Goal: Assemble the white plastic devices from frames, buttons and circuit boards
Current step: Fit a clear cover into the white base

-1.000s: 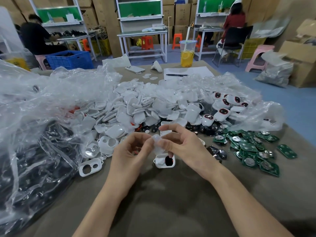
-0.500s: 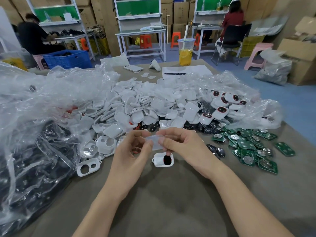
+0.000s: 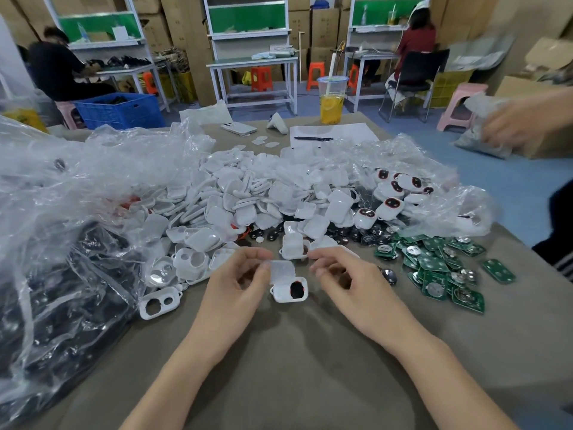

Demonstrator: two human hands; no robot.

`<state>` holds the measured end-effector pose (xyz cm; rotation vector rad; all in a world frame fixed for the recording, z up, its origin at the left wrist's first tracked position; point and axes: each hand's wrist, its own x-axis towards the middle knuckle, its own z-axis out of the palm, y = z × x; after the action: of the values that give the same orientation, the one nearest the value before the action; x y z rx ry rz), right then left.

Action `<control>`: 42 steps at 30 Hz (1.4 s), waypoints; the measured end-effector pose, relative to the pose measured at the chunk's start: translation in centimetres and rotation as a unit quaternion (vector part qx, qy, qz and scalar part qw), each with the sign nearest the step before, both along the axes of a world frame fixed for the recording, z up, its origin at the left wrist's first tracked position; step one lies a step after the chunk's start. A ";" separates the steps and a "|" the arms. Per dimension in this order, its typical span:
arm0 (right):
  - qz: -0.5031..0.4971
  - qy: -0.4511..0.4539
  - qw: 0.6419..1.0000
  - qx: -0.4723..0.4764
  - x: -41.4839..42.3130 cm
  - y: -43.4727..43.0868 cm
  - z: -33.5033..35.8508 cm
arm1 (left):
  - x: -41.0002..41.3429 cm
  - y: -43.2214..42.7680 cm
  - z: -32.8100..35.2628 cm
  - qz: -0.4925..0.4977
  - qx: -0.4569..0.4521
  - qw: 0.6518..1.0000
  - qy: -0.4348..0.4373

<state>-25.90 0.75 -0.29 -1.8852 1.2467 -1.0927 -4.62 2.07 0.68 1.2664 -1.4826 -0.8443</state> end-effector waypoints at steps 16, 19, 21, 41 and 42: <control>0.047 0.168 0.984 -0.027 0.3 -0.2 -0.5 | -0.5 -0.5 0.0 -0.043 0.016 0.989 -0.139; 0.045 0.173 0.983 -0.031 0.3 -0.2 -0.7 | -0.6 -0.3 -0.2 -0.047 0.009 0.985 -0.167; 0.045 0.173 0.983 -0.033 0.3 -0.2 -0.7 | -0.7 -0.3 -0.3 -0.046 -0.002 0.980 -0.193; 0.038 0.203 0.975 -0.082 0.6 0.2 -0.5 | -1.7 0.3 0.7 -0.018 -0.044 0.946 -0.322; 0.037 0.202 0.975 -0.082 0.5 0.1 -0.5 | -1.7 0.3 0.8 -0.027 -0.059 0.938 -0.339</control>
<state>-25.35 0.89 -0.79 -2.3450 1.3200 -0.8158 -6.32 2.38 1.50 1.5119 -2.0783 -0.3402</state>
